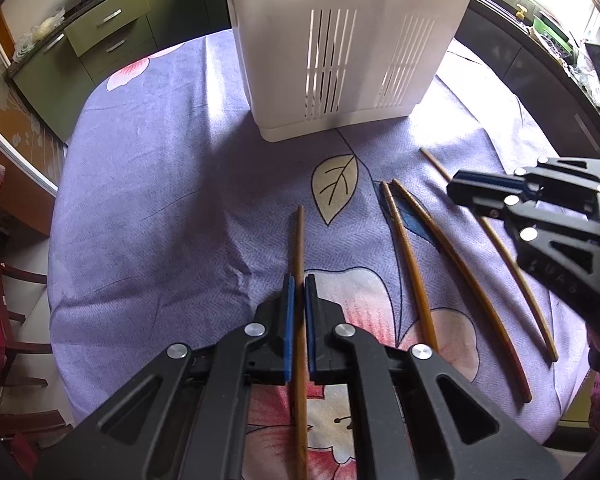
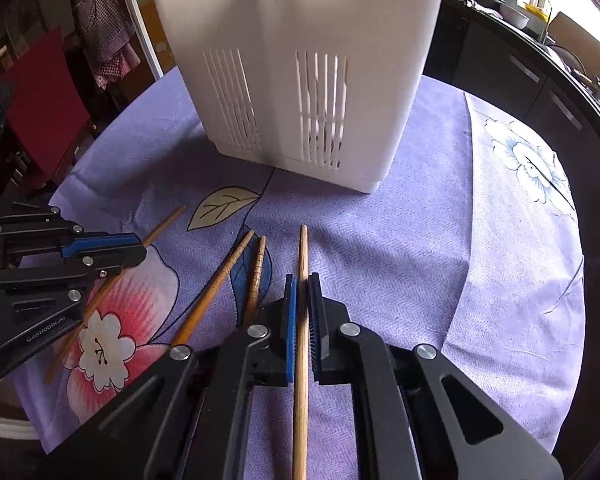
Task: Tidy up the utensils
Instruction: 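Close the left tool on a chopstick while the right tool grasps another, then lift both chopsticks over the caddy and open both tools to release them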
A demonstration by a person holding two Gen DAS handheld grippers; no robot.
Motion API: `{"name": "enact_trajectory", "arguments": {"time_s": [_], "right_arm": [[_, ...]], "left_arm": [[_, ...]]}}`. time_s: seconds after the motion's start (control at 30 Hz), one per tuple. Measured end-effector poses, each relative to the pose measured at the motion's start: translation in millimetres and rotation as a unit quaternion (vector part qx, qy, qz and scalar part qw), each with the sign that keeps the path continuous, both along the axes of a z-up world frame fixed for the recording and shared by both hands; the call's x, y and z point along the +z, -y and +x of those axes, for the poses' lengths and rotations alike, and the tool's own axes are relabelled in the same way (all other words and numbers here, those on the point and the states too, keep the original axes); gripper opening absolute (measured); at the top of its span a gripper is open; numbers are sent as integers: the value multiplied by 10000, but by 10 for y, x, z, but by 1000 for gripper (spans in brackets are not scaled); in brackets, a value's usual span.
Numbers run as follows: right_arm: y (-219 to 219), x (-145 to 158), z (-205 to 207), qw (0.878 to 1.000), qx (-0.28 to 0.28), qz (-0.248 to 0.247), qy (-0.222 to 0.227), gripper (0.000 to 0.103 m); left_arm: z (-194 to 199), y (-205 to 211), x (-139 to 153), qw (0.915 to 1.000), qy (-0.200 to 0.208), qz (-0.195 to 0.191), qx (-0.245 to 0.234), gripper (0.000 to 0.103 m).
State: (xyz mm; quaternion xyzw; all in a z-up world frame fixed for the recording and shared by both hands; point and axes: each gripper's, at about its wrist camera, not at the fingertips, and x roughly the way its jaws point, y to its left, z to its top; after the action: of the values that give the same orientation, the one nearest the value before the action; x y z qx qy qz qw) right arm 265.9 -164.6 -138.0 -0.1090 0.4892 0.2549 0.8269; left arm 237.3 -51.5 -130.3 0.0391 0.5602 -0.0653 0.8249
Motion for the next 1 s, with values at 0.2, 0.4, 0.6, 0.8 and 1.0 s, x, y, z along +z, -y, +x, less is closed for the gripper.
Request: {"name": "enact_trajectory", "arguments": {"time_s": [0.2,0.4,0.6,0.8,1.0], "right_arm": [[156,452,-186,9985,22,412,353,6],[448,898,-441,9938,-5,833,742,6],[653,1196,-747,9884,-33,1084,1063,6],[806,1382,-935,9840,-58,1252,1267,6],[891,1491,-1089,9802,-90,1378,1421,6]], "left_arm": [[-120,-14,283,9993,342,-64,-101,5],[-320,-10,705,9966,784,-116,-212,5],[-537,-6,1016,9930,1125,-141,-330,5],[-737,-23,1209,9894,1390,-162,-382,5],[-876,31,1330,9867,1548,-150,-473,5]]}}
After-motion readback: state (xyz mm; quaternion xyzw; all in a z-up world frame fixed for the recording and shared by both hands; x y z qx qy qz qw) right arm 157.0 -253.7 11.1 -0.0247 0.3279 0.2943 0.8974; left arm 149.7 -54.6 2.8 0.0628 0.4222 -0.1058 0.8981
